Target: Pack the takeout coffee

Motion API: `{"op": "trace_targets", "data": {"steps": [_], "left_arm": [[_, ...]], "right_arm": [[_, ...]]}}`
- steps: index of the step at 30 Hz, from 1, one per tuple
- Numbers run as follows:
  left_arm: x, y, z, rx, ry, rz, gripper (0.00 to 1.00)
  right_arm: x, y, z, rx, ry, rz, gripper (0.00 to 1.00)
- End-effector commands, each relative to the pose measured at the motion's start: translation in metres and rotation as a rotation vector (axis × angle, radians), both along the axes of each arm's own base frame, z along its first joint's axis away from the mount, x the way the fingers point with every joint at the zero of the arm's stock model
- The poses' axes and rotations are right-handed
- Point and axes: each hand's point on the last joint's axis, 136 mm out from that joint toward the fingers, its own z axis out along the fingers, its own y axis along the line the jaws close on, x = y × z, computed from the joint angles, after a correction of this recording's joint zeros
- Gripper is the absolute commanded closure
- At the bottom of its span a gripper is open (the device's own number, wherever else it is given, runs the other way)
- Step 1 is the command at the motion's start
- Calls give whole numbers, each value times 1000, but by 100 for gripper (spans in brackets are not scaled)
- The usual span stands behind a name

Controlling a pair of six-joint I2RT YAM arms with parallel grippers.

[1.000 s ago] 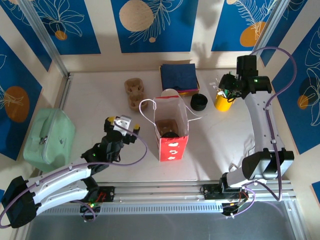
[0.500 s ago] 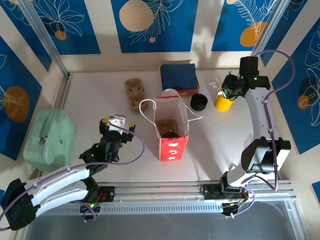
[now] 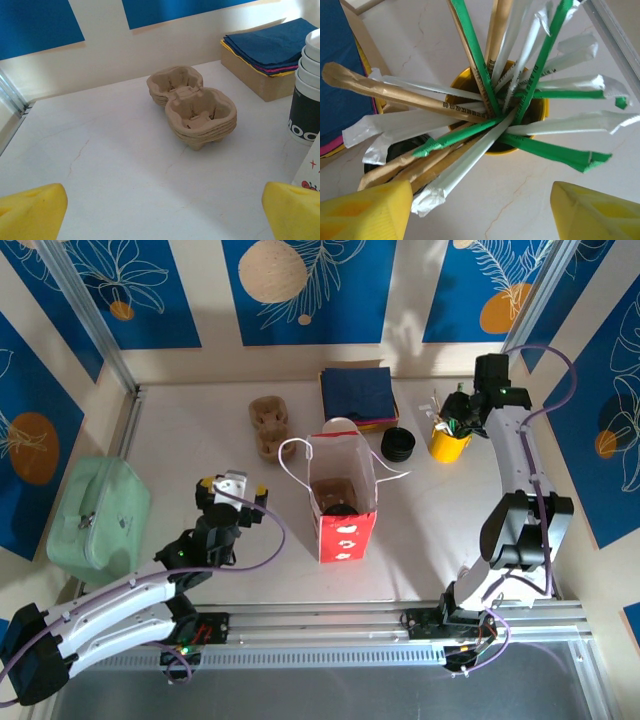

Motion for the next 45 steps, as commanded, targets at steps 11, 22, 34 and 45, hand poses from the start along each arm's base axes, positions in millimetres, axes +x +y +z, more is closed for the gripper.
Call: {"op": "trace_targets", "data": {"steps": [11, 22, 34, 45], "left_arm": [[0, 7, 1, -9, -14, 20, 1], [-1, 9, 1, -11, -10, 20, 1], [0, 9, 5, -11, -16, 14, 1], [-1, 9, 9, -7, -21, 10, 1]], "right_arm": [[24, 10, 5, 14, 1, 48, 40], [32, 12, -10, 24, 39, 56, 50], [33, 9, -11, 23, 51, 41, 61], [31, 7, -10, 21, 53, 35, 70]]}}
